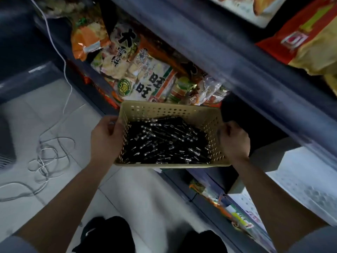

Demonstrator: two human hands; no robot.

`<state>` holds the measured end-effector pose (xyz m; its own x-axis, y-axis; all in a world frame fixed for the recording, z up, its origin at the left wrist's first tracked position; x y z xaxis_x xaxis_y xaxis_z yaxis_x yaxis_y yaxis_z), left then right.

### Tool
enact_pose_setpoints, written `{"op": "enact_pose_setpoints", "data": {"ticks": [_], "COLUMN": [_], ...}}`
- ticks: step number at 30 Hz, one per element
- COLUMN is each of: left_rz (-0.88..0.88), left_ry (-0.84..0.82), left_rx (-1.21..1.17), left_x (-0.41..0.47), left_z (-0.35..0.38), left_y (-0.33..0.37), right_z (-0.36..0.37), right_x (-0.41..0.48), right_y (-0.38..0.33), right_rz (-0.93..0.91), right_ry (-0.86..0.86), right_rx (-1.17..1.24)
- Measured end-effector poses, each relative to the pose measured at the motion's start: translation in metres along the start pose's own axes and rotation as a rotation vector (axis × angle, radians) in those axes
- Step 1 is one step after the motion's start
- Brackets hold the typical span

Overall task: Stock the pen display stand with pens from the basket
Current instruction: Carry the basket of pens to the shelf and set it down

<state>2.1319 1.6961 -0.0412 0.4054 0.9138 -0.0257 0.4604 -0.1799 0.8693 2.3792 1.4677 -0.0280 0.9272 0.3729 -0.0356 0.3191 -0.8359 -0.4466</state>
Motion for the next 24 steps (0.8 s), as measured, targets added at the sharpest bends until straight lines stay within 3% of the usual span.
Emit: {"op": "enact_pose_setpoints", "data": {"ticks": [15, 24], "left_rz": [0.144, 0.16], "left_ry": [0.025, -0.061], "left_rx": [-0.359, -0.502], "left_x": [0.003, -0.014], "left_z": [0.067, 0.101], "left_y": [0.011, 0.019], "right_z": [-0.008, -0.02], "right_x": [0.071, 0.082], "right_y": [0.031, 0.059], "right_rz": [-0.163, -0.171], "right_ry": [0.082, 0.095], "right_rx": [-0.119, -0.126]}}
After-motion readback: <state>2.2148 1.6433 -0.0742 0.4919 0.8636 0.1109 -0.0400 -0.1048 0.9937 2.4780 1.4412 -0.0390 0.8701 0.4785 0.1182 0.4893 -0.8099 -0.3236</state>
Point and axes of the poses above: each hand's wrist, its own x-axis towards the middle knuckle, its own z-axis out of the palm, y = z × x, the point moved 4 cm from there along x, towards the middle knuckle, and after that the axes turned 4 degrees about -y, right-handed, at the moved point
